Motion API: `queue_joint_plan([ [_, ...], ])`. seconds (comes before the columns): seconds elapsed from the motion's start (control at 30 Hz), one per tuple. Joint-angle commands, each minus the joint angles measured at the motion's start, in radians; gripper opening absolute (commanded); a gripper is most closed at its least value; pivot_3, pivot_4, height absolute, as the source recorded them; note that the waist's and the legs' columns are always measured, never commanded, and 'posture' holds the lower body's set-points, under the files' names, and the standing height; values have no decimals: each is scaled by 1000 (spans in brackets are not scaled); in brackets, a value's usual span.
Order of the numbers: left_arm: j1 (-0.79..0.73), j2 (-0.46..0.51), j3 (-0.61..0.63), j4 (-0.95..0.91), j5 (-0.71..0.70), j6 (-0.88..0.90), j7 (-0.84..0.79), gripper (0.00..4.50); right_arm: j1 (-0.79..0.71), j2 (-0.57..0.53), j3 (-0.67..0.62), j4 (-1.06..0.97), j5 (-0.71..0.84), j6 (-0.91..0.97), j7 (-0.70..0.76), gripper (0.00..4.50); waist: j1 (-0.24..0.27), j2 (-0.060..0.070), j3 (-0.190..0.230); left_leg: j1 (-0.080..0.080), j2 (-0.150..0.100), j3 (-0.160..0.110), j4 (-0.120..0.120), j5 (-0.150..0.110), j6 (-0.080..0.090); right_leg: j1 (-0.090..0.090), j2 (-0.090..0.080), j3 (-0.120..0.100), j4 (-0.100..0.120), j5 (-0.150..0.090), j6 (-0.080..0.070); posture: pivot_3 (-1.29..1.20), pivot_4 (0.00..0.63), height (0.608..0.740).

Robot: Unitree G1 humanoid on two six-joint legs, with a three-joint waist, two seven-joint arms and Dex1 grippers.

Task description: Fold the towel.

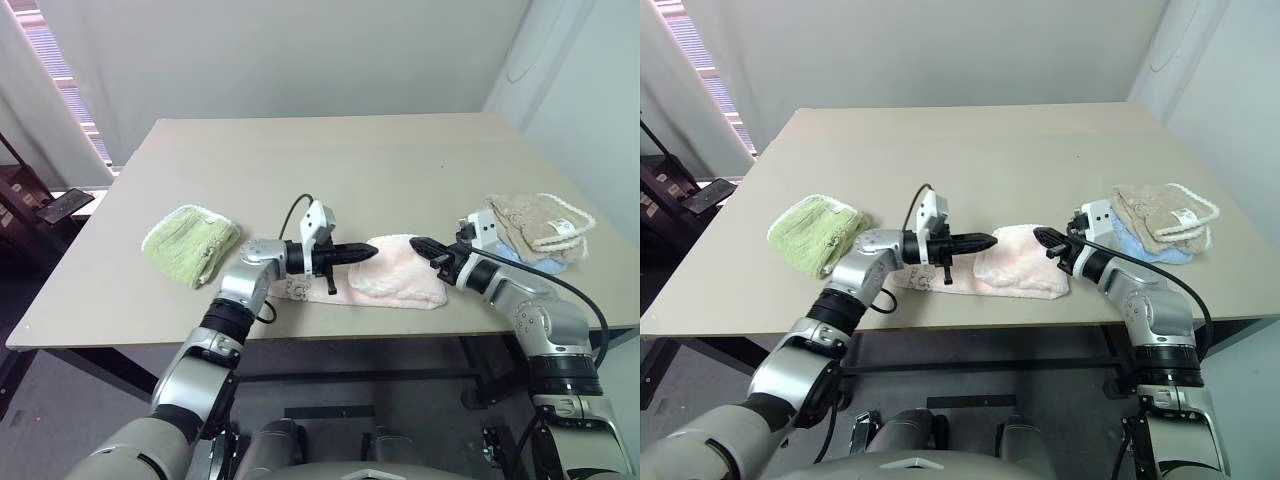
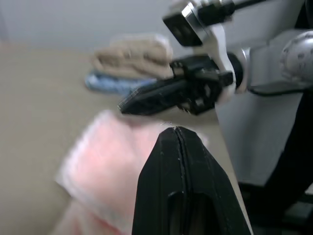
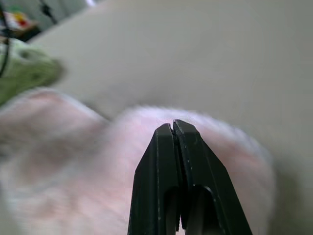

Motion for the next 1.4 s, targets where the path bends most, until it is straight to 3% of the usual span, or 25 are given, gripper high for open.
queue_joint_plan([
  [0.03,-60,-62,-28,123,78,-90,51,0,-19,19,-2,53,-36,-41,-16,56,1,0,0,0,0,0,0,0,0,0,0,0,0,0,0,0,0,737],
  [0.33,-52,-126,-97,373,270,-244,153,0,17,31,121,137,-202,-80,-35,56,-2,0,-2,2,0,0,1,0,0,1,0,0,2,2,3,0,0,737],
  [0.47,-53,-128,-74,390,287,-290,181,0,-6,40,101,158,-202,-90,-39,56,-3,-1,-2,16,0,0,-1,-2,-3,13,-1,0,-1,0,0,0,0,737],
  [0.57,-60,-136,-26,374,241,-275,157,588,-18,41,83,153,-184,-87,-28,0,-2,-1,-2,16,0,0,-1,-2,-3,13,-1,0,-1,0,0,0,0,737],
  [0.63,-62,-134,10,335,197,-232,123,1272,-23,41,57,127,-144,-64,-2,0,-2,-1,-2,16,0,0,-1,-2,-3,13,-1,0,-1,0,1,0,0,737],
  [0.73,-33,-101,22,221,169,-190,64,2307,15,26,37,6,-43,17,93,597,-2,-1,-2,13,0,0,0,-1,0,12,-1,0,1,1,1,0,0,737],
  [0.93,82,32,87,-241,24,99,26,4500,50,-2,-72,-200,118,112,128,2821,-5,-1,-2,12,1,0,-2,0,0,9,0,1,1,2,4,0,0,737],
  [1.1,161,154,185,-550,-93,370,146,4500,50,-53,-113,-328,219,190,151,4490,-3,-1,-2,12,1,0,-2,-2,-2,10,0,1,1,0,1,0,0,737],
  [1.37,212,277,226,-749,-8,837,537,4500,-29,-20,-48,-297,196,200,100,4490,-3,-1,-2,14,1,0,-2,-2,-3,10,-1,1,0,1,1,0,0,737],
  [1.4,219,338,203,-773,-29,909,498,4500,-38,-15,-35,-287,187,195,99,4490,-5,-1,-1,14,1,0,-2,-2,-3,9,0,1,1,1,1,0,0,737],
])
